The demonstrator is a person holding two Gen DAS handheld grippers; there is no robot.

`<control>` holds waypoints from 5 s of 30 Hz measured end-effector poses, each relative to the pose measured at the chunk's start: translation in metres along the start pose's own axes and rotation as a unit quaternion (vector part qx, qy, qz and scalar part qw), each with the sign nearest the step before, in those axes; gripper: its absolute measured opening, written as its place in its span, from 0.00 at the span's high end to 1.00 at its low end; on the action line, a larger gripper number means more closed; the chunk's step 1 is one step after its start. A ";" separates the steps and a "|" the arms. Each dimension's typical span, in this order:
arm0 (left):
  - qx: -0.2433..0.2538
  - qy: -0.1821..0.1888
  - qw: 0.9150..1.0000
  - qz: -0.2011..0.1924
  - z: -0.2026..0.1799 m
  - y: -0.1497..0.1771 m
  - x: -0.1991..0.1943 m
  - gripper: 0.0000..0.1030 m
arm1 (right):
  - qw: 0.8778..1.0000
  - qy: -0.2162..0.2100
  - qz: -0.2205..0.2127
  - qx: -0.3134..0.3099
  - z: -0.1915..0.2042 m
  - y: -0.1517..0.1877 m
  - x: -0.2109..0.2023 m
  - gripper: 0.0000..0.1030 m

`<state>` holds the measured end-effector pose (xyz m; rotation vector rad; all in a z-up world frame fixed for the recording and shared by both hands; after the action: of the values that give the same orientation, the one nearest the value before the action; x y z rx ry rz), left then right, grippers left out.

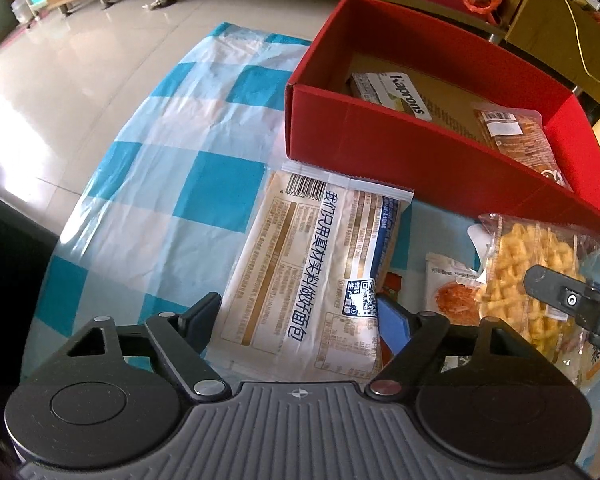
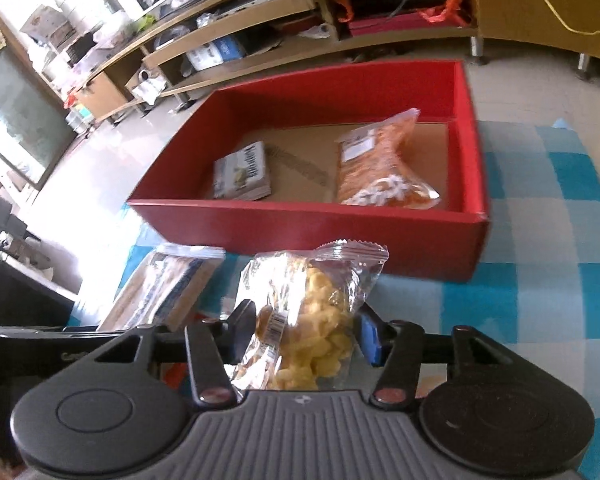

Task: Organize snacks
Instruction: 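Grasp the waffle pack with the right tool and lift it, then close the left tool on the white bread bag while the right tool holds the waffle pack, then carry the bread bag and waffle pack into the red box and open both tools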

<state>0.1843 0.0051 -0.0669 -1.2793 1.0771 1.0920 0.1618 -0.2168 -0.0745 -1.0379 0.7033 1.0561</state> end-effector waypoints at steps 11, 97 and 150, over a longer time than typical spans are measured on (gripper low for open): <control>0.006 0.017 1.000 0.002 -0.004 0.001 -0.007 0.20 | 0.999 -0.035 -0.004 0.035 -0.016 -0.001 -0.011 0.62; 0.032 0.018 0.999 0.025 -0.027 0.042 -0.004 0.23 | 1.000 0.025 -0.017 0.003 0.008 0.015 -0.059 0.26; 0.019 0.030 0.996 -0.085 -0.064 -0.112 -0.007 0.24 | 0.998 0.036 -0.050 0.024 -0.014 -0.112 0.005 0.26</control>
<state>0.2938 -0.0582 -0.0420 -1.3549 1.0091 0.9052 0.2683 -0.2422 -0.0457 -1.0630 0.7234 0.9149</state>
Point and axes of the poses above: each gripper's, at about its wrist camera, not at the fingertips, and x roughly the way its jaws point, z to its left, y to its underside, the point moved 2 cm from there along x, roughly the way its jaws point, and after that the axes turned 9 degrees about z, right-handed, at the moved point
